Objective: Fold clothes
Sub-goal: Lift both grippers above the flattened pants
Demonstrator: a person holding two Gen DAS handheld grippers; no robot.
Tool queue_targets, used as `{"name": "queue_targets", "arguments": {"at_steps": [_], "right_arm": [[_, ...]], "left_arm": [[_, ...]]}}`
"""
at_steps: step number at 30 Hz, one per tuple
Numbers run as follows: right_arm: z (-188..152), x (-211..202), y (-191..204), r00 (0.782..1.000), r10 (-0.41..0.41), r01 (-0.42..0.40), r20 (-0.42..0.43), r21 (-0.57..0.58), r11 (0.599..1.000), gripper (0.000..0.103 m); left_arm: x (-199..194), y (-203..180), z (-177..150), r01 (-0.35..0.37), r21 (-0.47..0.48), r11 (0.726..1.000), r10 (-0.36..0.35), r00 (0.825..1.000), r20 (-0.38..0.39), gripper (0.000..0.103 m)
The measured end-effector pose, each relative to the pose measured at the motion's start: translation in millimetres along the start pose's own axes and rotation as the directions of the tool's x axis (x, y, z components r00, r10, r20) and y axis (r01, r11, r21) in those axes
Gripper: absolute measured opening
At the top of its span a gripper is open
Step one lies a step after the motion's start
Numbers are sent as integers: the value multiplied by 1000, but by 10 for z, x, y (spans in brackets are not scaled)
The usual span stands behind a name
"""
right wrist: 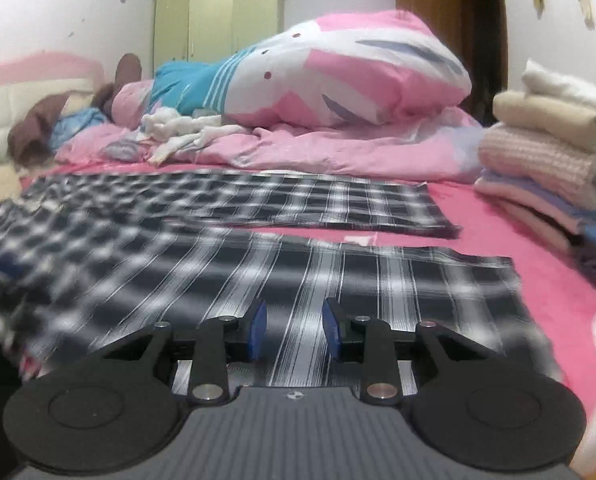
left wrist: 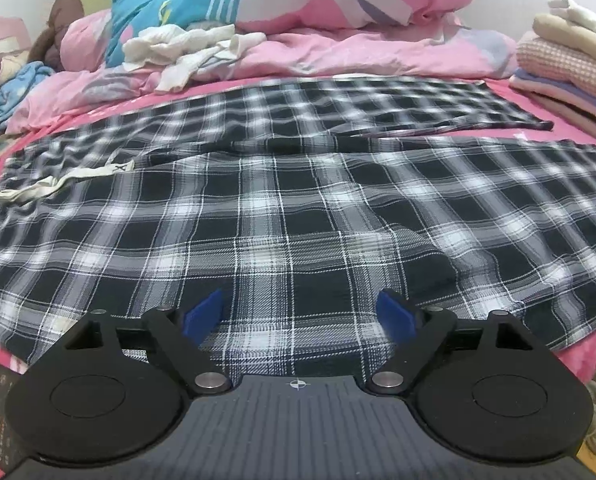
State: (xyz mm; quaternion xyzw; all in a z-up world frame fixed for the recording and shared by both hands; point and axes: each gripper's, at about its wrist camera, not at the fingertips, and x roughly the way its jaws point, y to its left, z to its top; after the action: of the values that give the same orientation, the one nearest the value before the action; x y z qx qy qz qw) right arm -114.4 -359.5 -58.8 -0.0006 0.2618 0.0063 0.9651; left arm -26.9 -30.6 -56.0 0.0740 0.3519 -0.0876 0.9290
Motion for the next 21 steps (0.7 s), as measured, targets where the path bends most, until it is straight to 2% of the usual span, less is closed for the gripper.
{"name": "queue_targets", "arguments": {"at_steps": [4, 7, 8, 13, 14, 17, 21], "right_arm": [[-123, 72, -305, 999, -44, 43, 12, 59, 997, 32], [-353, -294, -689, 981, -193, 192, -13, 160, 968, 32], [-369, -363, -738, 977, -214, 213, -11, 180, 960, 34], [-288, -557, -751, 971, -234, 216, 45, 247, 945, 34], [-230, -522, -676, 976, -208, 187, 65, 240, 952, 34], [-16, -254, -179, 992, -34, 14, 123, 162, 987, 34], [166, 73, 457, 976, 175, -185, 130, 70, 980, 33]], "left_arm": [[-14, -10, -9, -9, 7, 1000, 9, 1000, -5, 86], [-11, -17, -19, -13, 20, 1000, 12, 1000, 3, 88], [-7, -15, -25, -13, 16, 1000, 13, 1000, 5, 89], [-29, 11, -57, -16, -5, 1000, 16, 1000, 8, 90], [-39, 12, -59, -21, -5, 1000, 21, 1000, 8, 90], [-65, 15, -71, -38, -7, 999, 38, 999, 5, 90], [-78, 33, -97, -43, -18, 999, 43, 999, 0, 90]]}}
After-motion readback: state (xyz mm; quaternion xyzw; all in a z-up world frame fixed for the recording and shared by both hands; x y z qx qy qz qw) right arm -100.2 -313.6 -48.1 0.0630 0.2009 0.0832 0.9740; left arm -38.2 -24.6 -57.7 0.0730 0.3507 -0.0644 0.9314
